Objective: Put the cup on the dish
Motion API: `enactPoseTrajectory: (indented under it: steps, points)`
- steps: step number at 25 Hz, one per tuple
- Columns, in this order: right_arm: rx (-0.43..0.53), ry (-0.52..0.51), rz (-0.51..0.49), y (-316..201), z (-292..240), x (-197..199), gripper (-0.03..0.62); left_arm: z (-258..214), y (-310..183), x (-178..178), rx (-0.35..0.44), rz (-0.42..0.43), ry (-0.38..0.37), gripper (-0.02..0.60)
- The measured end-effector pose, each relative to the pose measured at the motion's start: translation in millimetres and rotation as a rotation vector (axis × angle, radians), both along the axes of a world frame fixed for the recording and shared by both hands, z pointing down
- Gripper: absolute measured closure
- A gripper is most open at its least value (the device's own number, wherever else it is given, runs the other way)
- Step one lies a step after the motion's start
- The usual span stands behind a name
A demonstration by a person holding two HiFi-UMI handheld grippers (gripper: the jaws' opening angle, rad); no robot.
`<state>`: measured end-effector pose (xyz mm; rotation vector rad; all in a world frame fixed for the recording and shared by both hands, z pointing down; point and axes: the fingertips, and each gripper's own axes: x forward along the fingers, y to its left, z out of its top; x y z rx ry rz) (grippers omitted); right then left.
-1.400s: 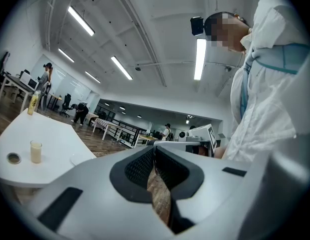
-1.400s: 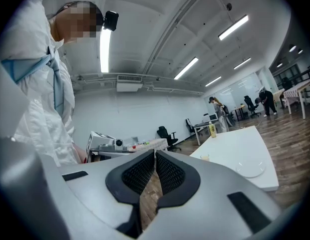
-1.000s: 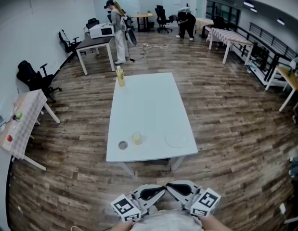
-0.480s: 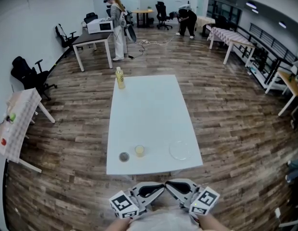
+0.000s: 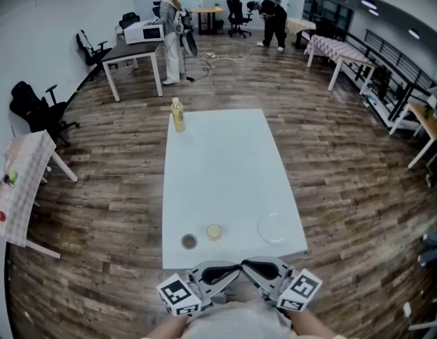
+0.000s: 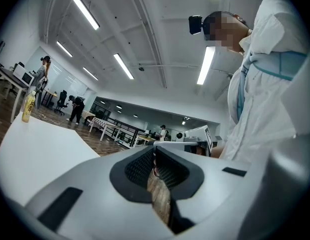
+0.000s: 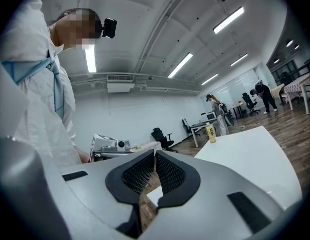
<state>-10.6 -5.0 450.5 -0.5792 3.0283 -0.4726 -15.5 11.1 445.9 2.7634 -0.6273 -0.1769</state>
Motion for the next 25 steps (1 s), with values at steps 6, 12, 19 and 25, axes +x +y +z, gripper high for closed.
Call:
enactPoseTrajectory:
  steps: [6, 12, 19, 25]
  points:
    - [-0.001, 0.009, 0.017, -11, 7, -15, 0.559, 9, -12, -15, -0.021, 0.026, 0.005, 0.565]
    - [-0.033, 0.009, 0.022, -21, 16, -13, 0.559, 15, -22, -13, -0.049, 0.046, 0.015, 0.565]
    - [-0.035, 0.022, -0.033, -36, 17, -7, 0.559, 14, -34, -6, -0.068, 0.015, 0.031, 0.566]
    - [-0.046, 0.028, -0.085, -47, 27, -11, 0.559, 22, -41, -8, -0.101, -0.016, 0.053, 0.565]
